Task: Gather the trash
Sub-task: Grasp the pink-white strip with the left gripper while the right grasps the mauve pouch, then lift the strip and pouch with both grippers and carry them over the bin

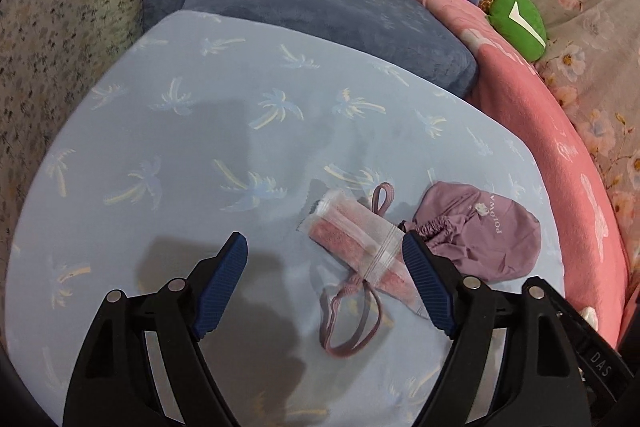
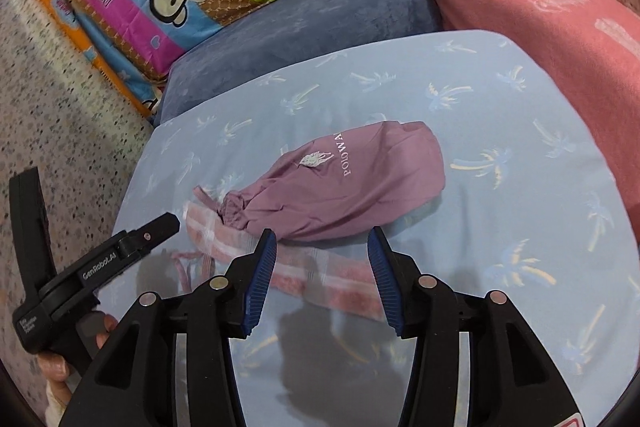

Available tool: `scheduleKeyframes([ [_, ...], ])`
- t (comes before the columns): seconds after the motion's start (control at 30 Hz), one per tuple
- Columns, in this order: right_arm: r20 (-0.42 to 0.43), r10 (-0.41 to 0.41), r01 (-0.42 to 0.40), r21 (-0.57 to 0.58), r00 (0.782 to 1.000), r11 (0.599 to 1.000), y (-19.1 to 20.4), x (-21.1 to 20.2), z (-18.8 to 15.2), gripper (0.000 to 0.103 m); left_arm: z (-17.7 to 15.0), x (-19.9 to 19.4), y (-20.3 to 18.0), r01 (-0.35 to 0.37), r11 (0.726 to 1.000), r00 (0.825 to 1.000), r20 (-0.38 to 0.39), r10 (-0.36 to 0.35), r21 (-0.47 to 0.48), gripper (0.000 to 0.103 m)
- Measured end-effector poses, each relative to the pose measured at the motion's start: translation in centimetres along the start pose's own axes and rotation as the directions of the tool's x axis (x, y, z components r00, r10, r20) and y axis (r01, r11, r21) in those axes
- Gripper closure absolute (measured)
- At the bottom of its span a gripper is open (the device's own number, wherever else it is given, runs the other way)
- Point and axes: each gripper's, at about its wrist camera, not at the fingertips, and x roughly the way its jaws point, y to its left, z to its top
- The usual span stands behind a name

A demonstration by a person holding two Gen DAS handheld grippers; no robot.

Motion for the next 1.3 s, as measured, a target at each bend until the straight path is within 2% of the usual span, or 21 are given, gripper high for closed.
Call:
scheduleKeyframes([
  [0.27, -0.031, 0.023, -0.021, 0.067, 0.999, 0.998, -0.4, 2.8, 0.9, 0.056, 0.3, 2.3, -0.9, 0.057, 0.997, 0.996, -0.068, -0.060, -0.048, 0.028],
  [0.33, -0.035, 0.025, -0.022, 0.077, 0.999, 0.997, -0.5, 3.3, 1.1, 0.056, 0.3, 2.5, -1.1, 0.051, 0.998, 0.996, -0.067, -0.054, -0.045, 0.034],
  [0.43, -0.047, 0.029, -0.025, 0.091, 0.998, 0.996, -0.7, 4.1, 1.1, 0.056, 0.4, 2.6, -1.4, 0.058, 0.998, 0.996, -0.063, -0.061, -0.039, 0.048],
  [0.5, -0.060, 0.035, -0.029, 0.105, 0.998, 0.994, -0.8, 4.6, 1.0, 0.063, 0.4, 2.7, -1.4, 0.078, 0.996, 0.994, -0.069, -0.080, -0.033, 0.066],
  [0.57, -0.074, 0.036, -0.028, 0.105, 0.997, 0.994, -0.8, 5.1, 0.7, 0.081, 0.4, 2.5, -1.6, 0.099, 0.995, 0.993, -0.067, -0.101, -0.021, 0.076],
  [0.6, -0.078, 0.036, -0.028, 0.102, 0.996, 0.994, -0.8, 5.2, 0.5, 0.085, 0.4, 2.4, -1.8, 0.107, 0.994, 0.992, -0.065, -0.107, -0.008, 0.085],
  [0.67, -0.085, 0.040, -0.031, 0.101, 0.996, 0.994, -0.8, 5.2, 0.3, 0.098, 0.4, 2.0, -2.3, 0.103, 0.995, 0.993, -0.059, -0.102, 0.012, 0.091],
  [0.9, -0.039, 0.025, -0.023, 0.055, 0.999, 0.998, -0.1, 2.9, 0.5, 0.101, 0.5, -0.8, -3.7, 0.146, 0.988, 0.989, -0.011, -0.146, 0.059, 0.092],
  [1.1, 0.049, -0.007, 0.007, 0.011, 0.999, 1.000, 0.7, -1.2, 0.7, 0.101, 0.7, -3.7, -5.9, 0.178, 0.978, 0.982, 0.040, -0.183, 0.108, 0.092],
  [1.3, 0.132, -0.005, 0.004, 0.007, 0.991, 1.000, 0.5, -6.2, 0.8, 0.101, 0.3, -6.3, -8.3, 0.200, 0.968, 0.974, 0.073, -0.213, 0.151, 0.092],
])
